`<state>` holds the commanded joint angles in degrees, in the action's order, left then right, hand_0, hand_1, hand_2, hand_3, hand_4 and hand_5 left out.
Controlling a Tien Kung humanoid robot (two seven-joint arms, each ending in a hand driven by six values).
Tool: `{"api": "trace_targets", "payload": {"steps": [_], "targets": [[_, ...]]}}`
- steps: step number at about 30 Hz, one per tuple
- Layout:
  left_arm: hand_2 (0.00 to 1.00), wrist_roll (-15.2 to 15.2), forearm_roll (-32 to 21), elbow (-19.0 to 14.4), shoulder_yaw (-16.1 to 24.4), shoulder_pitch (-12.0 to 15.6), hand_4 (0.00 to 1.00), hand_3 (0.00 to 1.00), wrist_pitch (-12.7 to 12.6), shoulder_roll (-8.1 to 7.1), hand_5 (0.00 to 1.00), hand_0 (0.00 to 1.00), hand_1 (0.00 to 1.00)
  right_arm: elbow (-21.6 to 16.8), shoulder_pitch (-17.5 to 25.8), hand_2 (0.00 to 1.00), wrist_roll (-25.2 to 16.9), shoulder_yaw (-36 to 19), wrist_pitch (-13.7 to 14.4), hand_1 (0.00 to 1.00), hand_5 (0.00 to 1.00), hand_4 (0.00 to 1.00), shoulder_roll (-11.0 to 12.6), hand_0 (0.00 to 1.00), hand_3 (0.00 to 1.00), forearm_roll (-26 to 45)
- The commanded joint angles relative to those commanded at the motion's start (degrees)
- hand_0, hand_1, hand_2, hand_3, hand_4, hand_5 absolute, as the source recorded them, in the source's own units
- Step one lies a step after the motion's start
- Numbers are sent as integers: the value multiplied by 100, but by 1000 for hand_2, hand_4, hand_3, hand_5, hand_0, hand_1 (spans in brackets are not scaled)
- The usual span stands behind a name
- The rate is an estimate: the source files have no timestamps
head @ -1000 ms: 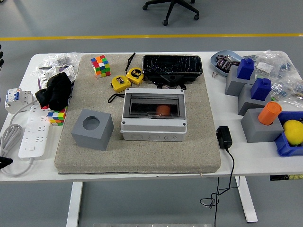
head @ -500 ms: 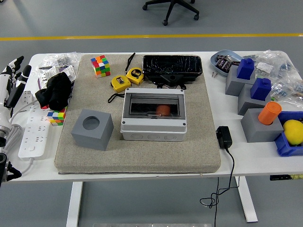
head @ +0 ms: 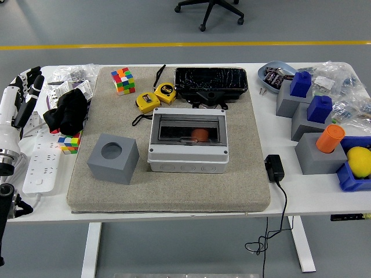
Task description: Fetch the battery,place it into the box,close the lid of the box
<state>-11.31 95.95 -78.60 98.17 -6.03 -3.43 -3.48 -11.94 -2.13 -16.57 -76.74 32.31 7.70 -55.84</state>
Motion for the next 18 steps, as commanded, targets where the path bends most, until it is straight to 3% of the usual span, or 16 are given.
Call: {"api": "trace_targets", "payload": {"steps": [18], "targets": [[841,-33,81,-7,-167,-48,998,830,18,-23,998,812,870,-86,-55,823,81,426,48,848,998,998,102,859,833,259]]}}
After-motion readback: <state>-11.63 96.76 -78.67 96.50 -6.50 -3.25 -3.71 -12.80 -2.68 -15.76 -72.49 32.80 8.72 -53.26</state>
